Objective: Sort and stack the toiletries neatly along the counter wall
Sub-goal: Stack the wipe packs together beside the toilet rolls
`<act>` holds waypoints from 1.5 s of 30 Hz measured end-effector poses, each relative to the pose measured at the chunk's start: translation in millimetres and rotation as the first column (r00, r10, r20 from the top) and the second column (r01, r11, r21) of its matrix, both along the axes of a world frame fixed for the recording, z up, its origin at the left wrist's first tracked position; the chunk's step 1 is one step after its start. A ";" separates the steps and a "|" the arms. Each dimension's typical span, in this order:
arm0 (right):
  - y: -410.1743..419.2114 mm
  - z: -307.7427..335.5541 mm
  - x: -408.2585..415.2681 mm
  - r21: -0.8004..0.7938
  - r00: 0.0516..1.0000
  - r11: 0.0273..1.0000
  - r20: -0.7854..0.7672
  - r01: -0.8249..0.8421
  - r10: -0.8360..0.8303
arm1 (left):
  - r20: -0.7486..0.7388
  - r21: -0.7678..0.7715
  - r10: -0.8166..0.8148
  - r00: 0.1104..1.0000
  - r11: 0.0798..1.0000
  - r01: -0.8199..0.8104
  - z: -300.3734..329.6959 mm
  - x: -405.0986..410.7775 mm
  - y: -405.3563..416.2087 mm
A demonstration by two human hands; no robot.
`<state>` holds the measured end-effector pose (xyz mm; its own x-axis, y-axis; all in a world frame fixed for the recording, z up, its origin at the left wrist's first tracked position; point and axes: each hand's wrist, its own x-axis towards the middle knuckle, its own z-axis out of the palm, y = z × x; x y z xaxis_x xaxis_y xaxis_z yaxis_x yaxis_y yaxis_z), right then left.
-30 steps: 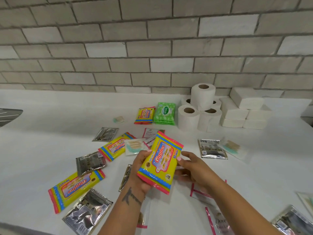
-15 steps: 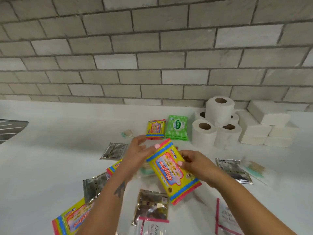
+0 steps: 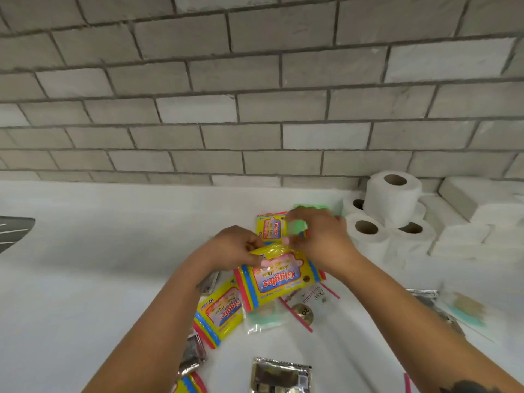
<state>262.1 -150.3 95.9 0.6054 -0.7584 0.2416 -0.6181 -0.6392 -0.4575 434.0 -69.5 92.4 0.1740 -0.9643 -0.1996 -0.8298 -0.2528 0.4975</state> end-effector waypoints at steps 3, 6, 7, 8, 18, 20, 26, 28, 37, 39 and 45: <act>-9.1 -17.7 1.0 0.012 0.918 0.991 0.376 0.133 -0.128 | -0.335 -0.044 0.155 0.929 0.983 -0.180 -22.9 16.6 1.4; -6.0 -43.0 8.2 0.067 0.844 0.989 0.516 0.134 -0.149 | -0.563 -0.035 0.268 0.782 0.937 -0.346 -46.3 25.3 -3.5; -2.7 -51.9 12.8 0.052 0.852 0.994 0.512 0.097 -0.110 | -0.579 -0.030 0.299 0.759 0.922 -0.386 -55.0 28.6 -7.9; 0.3 -61.2 18.2 0.014 0.870 0.999 0.491 0.043 -0.044 | -0.585 -0.036 0.328 0.742 0.903 -0.428 -62.8 32.0 -13.2; -31.5 -105.5 70.5 -0.366 0.980 0.916 -0.165 -0.164 0.109 | -0.765 0.021 0.382 0.518 0.819 -0.574 -95.3 43.0 -67.5; -43.8 -103.9 75.5 -0.437 0.977 0.884 -0.195 -0.168 0.089 | -0.741 0.018 0.400 0.539 0.814 -0.580 -96.6 45.7 -81.1; -70.4 -101.4 86.4 -0.358 0.940 0.921 -0.339 -0.156 0.028 | -0.412 -0.113 0.458 0.788 0.832 -0.542 -104.0 51.4 -114.2; -75.0 -103.5 89.4 -0.298 0.909 0.934 -0.412 -0.195 0.058 | -0.333 -0.114 0.483 0.810 0.832 -0.543 -110.5 51.3 -119.2; -77.4 -114.0 92.0 -0.257 0.865 0.944 -0.500 -0.206 0.053 | -0.138 -0.273 0.468 0.873 0.829 -0.488 -129.6 45.7 -126.1; -76.7 -115.5 92.6 -0.254 0.870 0.945 -0.490 -0.207 0.059 | -0.082 -0.303 0.428 0.900 0.850 -0.432 -132.7 45.0 -127.9; -74.2 -114.7 93.3 -0.262 0.858 0.943 -0.512 -0.204 0.043 | 0.128 -0.202 0.387 0.913 0.911 -0.358 -128.7 48.5 -127.3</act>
